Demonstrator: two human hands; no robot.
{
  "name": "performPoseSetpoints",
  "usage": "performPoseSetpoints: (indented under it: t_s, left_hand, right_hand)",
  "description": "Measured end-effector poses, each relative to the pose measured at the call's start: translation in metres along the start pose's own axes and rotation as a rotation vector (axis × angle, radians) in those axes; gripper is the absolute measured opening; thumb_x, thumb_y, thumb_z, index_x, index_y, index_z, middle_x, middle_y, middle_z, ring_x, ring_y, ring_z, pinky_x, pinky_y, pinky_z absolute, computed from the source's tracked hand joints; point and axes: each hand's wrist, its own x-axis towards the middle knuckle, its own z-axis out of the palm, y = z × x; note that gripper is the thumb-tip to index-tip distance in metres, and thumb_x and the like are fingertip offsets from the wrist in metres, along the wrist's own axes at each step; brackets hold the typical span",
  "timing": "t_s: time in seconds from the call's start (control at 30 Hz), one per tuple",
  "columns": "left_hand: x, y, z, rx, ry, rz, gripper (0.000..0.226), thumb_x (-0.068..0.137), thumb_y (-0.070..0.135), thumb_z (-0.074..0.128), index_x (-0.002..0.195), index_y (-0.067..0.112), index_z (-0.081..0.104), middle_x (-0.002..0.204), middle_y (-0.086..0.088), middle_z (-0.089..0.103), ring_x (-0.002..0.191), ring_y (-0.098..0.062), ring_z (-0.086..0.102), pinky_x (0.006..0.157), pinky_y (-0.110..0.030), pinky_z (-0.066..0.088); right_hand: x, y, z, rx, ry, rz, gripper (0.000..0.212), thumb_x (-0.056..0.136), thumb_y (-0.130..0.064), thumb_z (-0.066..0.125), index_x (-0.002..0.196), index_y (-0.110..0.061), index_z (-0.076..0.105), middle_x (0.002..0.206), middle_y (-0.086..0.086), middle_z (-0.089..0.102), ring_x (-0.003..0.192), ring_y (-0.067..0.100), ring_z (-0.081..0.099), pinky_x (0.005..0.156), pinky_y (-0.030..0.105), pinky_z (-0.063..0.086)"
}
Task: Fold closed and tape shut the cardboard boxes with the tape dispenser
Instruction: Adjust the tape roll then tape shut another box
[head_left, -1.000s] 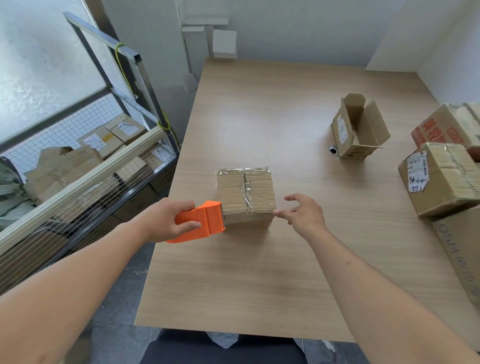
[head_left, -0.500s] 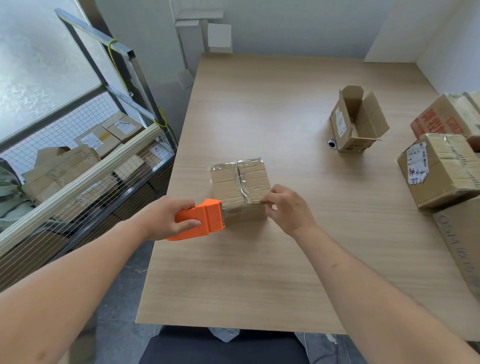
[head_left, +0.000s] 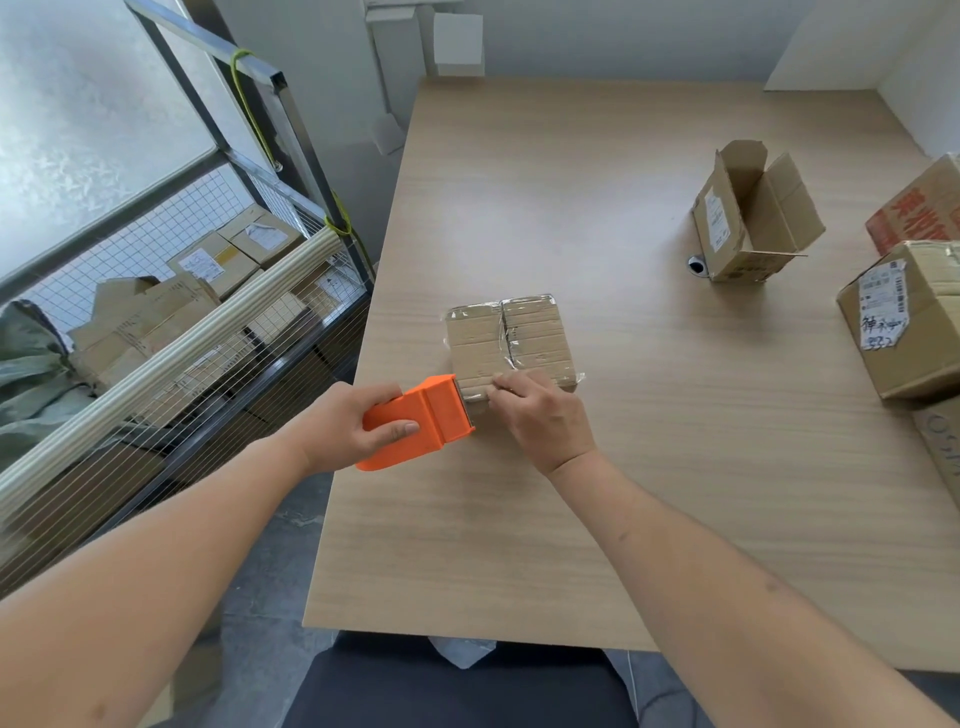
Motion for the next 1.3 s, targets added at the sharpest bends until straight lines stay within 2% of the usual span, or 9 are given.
performPoseSetpoints:
  t_s: [0.13,0.33,0.43,0.77,0.97,1.1,1.17,1.23,1.3]
  left_hand:
    - [-0.005,-0.007,-0.008,-0.037,-0.034,0.030,0.019,0.092,0.060,0.062,0.094,0.042,0.057,0.070,0.007,0.062,0.063,-0.015,0.061,0.059,-0.024,0.045]
    - [-0.005,-0.014,-0.019,-0.008,-0.077,0.012,0.029,0.091,0.062,0.061,0.098,0.035,0.060,0.070,0.002,0.063,0.063,-0.017,0.062,0.061,-0.041,0.052]
    - [-0.008,-0.020,-0.027,0.011,-0.096,0.005,0.030,0.091,0.064,0.060,0.097,0.035,0.059,0.073,0.006,0.064,0.063,-0.014,0.063,0.059,-0.033,0.051]
    - [0.017,-0.010,-0.026,0.107,-0.183,-0.144,0.025,0.095,0.057,0.061,0.091,0.033,0.060,0.084,0.007,0.066,0.076,-0.012,0.064,0.072,-0.037,0.054]
    - [0.040,0.002,-0.022,0.180,-0.272,-0.250,0.036,0.097,0.060,0.055,0.113,0.028,0.062,0.105,0.008,0.065,0.092,-0.011,0.061,0.085,-0.039,0.052]
    - [0.050,0.006,-0.022,0.138,-0.312,-0.344,0.045,0.096,0.064,0.052,0.128,0.033,0.057,0.119,0.009,0.062,0.103,-0.016,0.061,0.087,-0.039,0.048]
    - [0.054,0.004,-0.019,0.287,-0.335,-0.359,0.052,0.096,0.062,0.053,0.136,0.029,0.056,0.128,0.004,0.061,0.114,-0.024,0.060,0.091,-0.037,0.046]
    - [0.050,0.001,-0.007,0.428,-0.376,-0.357,0.052,0.096,0.058,0.056,0.136,0.025,0.057,0.133,0.000,0.062,0.120,-0.027,0.058,0.096,-0.036,0.046]
    - [0.041,-0.004,0.011,0.344,-0.342,-0.369,0.043,0.097,0.055,0.057,0.128,0.026,0.061,0.128,0.000,0.063,0.116,-0.026,0.058,0.093,-0.035,0.046]
  right_hand:
    - [-0.002,0.002,0.006,-0.023,0.014,0.003,0.021,0.073,-0.008,0.090,0.087,-0.020,0.080,0.098,-0.006,0.077,0.085,0.020,0.074,0.047,0.023,0.050]
    - [-0.003,0.002,0.010,-0.019,-0.007,0.055,0.020,0.074,-0.005,0.088,0.086,-0.019,0.078,0.098,-0.004,0.077,0.085,0.024,0.074,0.047,0.026,0.054]
    - [-0.001,-0.002,0.010,-0.046,-0.027,0.092,0.013,0.080,-0.008,0.084,0.083,-0.017,0.076,0.093,-0.005,0.076,0.080,0.025,0.072,0.045,0.027,0.052]
    - [0.001,-0.016,0.004,-0.129,-0.080,0.146,0.017,0.077,-0.006,0.080,0.084,-0.017,0.069,0.082,-0.005,0.065,0.074,0.024,0.064,0.044,0.022,0.034]
    - [0.003,-0.027,0.005,-0.168,-0.135,0.146,0.029,0.081,-0.038,0.074,0.106,-0.025,0.068,0.095,-0.005,0.064,0.084,0.022,0.064,0.051,0.028,0.046]
    - [0.003,-0.027,0.006,-0.250,-0.148,0.097,0.038,0.079,-0.021,0.085,0.116,-0.025,0.077,0.094,-0.001,0.069,0.083,0.029,0.072,0.057,0.032,0.058]
    - [0.006,-0.027,0.005,-0.291,-0.173,0.104,0.038,0.080,-0.020,0.086,0.116,-0.027,0.078,0.091,-0.001,0.068,0.077,0.030,0.072,0.052,0.032,0.057]
    - [0.009,-0.028,0.004,-0.322,-0.175,0.096,0.038,0.077,-0.021,0.088,0.113,-0.028,0.079,0.086,-0.002,0.069,0.071,0.028,0.072,0.047,0.030,0.055]
    - [0.009,-0.029,0.005,-0.304,-0.205,0.098,0.036,0.082,-0.021,0.085,0.116,-0.028,0.078,0.090,-0.002,0.069,0.075,0.030,0.073,0.051,0.032,0.058]
